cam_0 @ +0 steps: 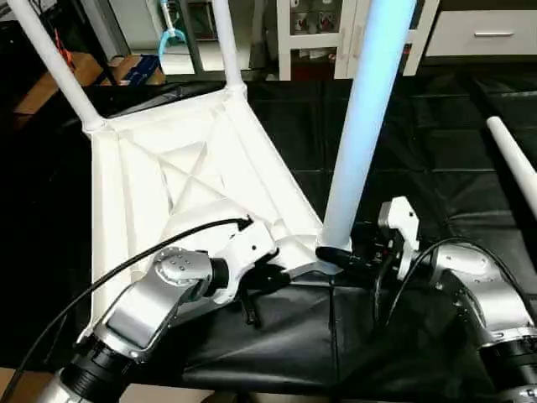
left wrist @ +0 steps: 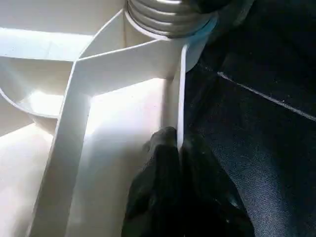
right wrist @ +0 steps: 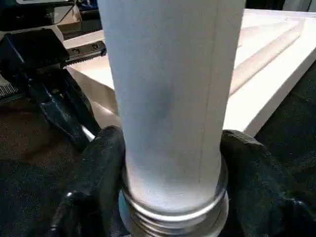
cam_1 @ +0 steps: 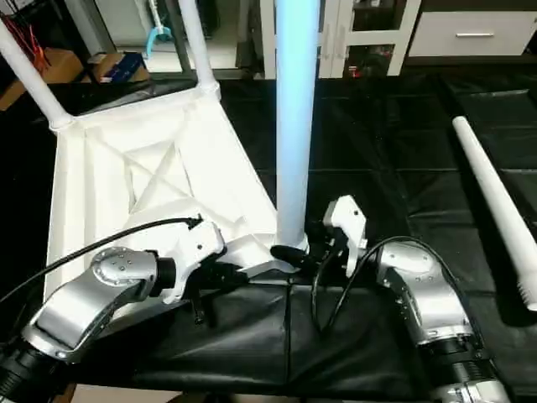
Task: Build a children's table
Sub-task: Rotate leg to tighten
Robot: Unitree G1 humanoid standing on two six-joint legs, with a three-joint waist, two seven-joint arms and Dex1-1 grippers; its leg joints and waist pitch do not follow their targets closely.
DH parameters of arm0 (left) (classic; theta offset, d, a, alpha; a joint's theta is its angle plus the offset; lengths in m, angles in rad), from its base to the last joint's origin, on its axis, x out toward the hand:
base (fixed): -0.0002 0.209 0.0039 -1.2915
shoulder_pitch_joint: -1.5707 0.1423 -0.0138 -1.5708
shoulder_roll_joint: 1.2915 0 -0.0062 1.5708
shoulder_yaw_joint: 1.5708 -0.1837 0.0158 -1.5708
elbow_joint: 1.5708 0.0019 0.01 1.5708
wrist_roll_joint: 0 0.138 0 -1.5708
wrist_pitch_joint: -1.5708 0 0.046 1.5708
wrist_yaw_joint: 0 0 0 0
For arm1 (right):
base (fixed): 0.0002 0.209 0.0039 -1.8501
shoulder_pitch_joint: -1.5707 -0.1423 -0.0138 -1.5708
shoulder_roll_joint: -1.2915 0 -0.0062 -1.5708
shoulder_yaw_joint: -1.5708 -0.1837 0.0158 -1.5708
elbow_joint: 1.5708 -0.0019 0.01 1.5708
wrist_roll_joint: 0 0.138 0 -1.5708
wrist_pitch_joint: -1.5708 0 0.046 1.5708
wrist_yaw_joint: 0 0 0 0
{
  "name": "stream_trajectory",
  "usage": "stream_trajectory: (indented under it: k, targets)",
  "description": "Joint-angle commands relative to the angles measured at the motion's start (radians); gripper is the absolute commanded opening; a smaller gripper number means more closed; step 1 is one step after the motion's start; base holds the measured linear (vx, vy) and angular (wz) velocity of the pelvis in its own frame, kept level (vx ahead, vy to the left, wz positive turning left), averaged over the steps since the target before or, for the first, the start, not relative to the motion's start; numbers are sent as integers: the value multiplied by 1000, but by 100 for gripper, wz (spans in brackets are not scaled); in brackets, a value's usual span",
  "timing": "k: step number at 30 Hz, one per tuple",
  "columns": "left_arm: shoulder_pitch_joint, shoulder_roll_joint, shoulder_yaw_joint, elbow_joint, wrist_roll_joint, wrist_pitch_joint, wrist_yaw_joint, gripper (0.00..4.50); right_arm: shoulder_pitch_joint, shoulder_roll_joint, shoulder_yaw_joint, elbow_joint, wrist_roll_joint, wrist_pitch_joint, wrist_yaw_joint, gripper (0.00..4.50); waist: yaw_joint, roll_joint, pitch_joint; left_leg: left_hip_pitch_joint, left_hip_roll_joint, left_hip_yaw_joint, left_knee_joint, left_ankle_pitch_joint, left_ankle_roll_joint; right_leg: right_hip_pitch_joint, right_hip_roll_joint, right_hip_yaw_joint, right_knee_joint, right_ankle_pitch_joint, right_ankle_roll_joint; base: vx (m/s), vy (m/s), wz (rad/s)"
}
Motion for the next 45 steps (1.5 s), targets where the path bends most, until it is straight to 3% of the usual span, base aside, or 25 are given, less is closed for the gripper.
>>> stream_trajectory:
  k: [1, 8, 9, 12, 14, 15, 16, 20, 27, 28, 33, 34, 36, 41, 44, 45]
  targets:
    - [28, 6, -47, 14, -17, 38, -37, 0, -10, 11, -26, 49, -33, 0, -102, 275, 0, -17, -59, 17, 60, -24, -72, -162, 126, 43, -47, 26, -55, -161, -265, 0, 0, 0]
    - [1, -64, -15, 84, 21, 51, 78, 0, -25, 80, -54, 90, -103, 18, -325, 261, -21, -17, -51, 16, 57, -27, -83, -263, 65, 39, -46, 25, -69, -294, -229, 0, 0, 0]
    - [-13, -98, 2, 111, 33, 62, 130, 0, -26, 111, -66, 94, -124, 38, -413, 261, -26, -17, -48, 12, 56, -28, -84, -274, 51, 40, -46, 25, -70, -317, -216, 0, 0, 0]
    - [-35, -152, 27, 157, 53, 64, 212, 0, -28, 155, -73, 99, -163, 61, -539, 261, -29, -18, -46, 19, 53, -29, -89, -334, 19, 30, -45, 25, -81, -398, -182, 0, 0, 0]
    - [-78, -270, 73, 249, 62, 20, 341, 0, -31, 247, -51, 110, -245, 60, -737, 260, -31, -20, -44, 20, 51, -27, -88, -350, 7, 24, -44, 27, -87, -422, -169, 0, 0, 0]
    - [-78, -270, 73, 249, 62, 20, 341, 0, -31, 247, -51, 110, -245, 60, -737, 260, -30, -19, -46, 24, 50, -29, -89, -366, -3, 21, -44, 26, -88, -444, -158, 0, 0, 0]
    - [-91, -300, 78, 275, 63, 7, 366, 0, -33, 278, -38, 112, -258, 64, -774, 259, -32, -23, -46, 19, 48, -31, -91, -371, -1, 23, -44, 26, -89, -452, -146, 0, 0, 0]
    - [-117, -352, 70, 318, 81, -15, 405, 0, -42, 343, 0, 113, -293, 67, -859, 259, -29, -21, -48, 20, 48, -34, -94, -385, 5, 18, -46, 29, -94, -486, -120, 0, 0, 0]
    - [-104, -328, 67, 293, 91, -13, 389, 0, -49, 372, -17, 80, -241, 25, -832, 259, -29, -19, -47, 17, 50, -35, -98, -409, 8, 15, -48, 30, -98, -504, -96, 0, 0, 0]
    - [-91, -301, 63, 274, 93, -14, 368, 0, -40, 368, -28, 42, -209, 4, -794, 294, -30, -17, -47, 15, 51, -36, -99, -405, 9, 14, -48, 31, -96, -498, -96, 0, 0, 0]
    - [-69, -256, 44, 241, 91, -14, 320, 0, -33, 355, -47, -3, -173, 2, -760, 339, -26, -18, -56, 7, 53, -30, -94, -299, 41, 26, -47, 32, -83, -327, -146, 0, 0, 0]
    - [-57, -234, 36, 223, 87, -17, 288, 0, -30, 340, -53, -20, -163, 3, -741, 360, -24, -19, -60, 5, 52, -27, -88, -246, 64, 33, -49, 31, -76, -268, -171, 0, 0, 0]
    - [-39, -210, 29, 202, 74, -29, 246, 0, -28, 315, -55, -40, -145, -4, -695, 378, -19, -17, -63, 10, 52, -24, -82, -207, 90, 32, -49, 30, -74, -233, -185, 0, 0, 0]
    - [18, -116, -10, 121, 21, -30, 93, 0, -14, 171, -33, -83, -61, 13, -404, 392, -12, -9, -69, 9, 56, -23, -68, -84, 156, 42, -46, 24, -51, -65, -238, 0, 0, 0]
    - [27, -89, -19, 96, 10, -24, 61, 0, -5, 122, -26, -83, -51, 14, -327, 392, -4, -8, -74, 12, 56, -22, -60, -21, 190, 43, -43, 22, -42, 9, -264, 0, 0, 0]
    - [35, -52, -28, 67, -4, -15, 17, 0, 8, 58, -20, -78, -41, 8, -233, 392, -1, -12, -74, 13, 56, -22, -58, -17, 202, 44, -43, 20, -40, 10, -270, 0, 0, 0]
